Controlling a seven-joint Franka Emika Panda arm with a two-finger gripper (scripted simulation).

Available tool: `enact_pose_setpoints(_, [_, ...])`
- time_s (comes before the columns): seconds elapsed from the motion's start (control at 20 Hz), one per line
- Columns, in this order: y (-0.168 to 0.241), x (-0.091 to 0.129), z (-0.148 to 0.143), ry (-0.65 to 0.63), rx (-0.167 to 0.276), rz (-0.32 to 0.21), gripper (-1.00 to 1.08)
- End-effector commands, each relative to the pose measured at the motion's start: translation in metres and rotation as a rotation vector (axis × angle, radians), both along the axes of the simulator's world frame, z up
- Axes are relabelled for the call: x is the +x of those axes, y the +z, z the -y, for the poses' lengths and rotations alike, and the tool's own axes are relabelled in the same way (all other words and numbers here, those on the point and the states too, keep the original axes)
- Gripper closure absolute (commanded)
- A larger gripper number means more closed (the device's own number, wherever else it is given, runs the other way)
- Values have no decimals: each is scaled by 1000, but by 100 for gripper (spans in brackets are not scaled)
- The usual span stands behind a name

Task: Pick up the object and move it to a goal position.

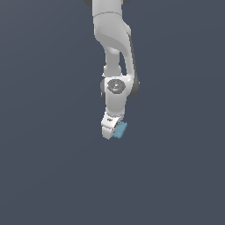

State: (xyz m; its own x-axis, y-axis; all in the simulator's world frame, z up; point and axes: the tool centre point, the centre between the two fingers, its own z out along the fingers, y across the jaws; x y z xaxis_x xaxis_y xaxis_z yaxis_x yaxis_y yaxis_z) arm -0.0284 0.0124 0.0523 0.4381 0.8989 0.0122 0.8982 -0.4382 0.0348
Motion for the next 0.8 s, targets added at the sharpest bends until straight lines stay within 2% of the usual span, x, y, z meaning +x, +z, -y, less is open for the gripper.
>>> enact_pose_setpoints(0.0, [-22, -12, 0, -2, 4, -37, 108])
enact_pose_setpoints(0.15, [-22, -12, 0, -2, 4, -37, 108])
enact_pose_setpoints(0.2, [0, 0, 0, 0, 0, 1, 108])
enact_pose_setpoints(0.75, [29, 9, -21, 0, 1, -7, 108])
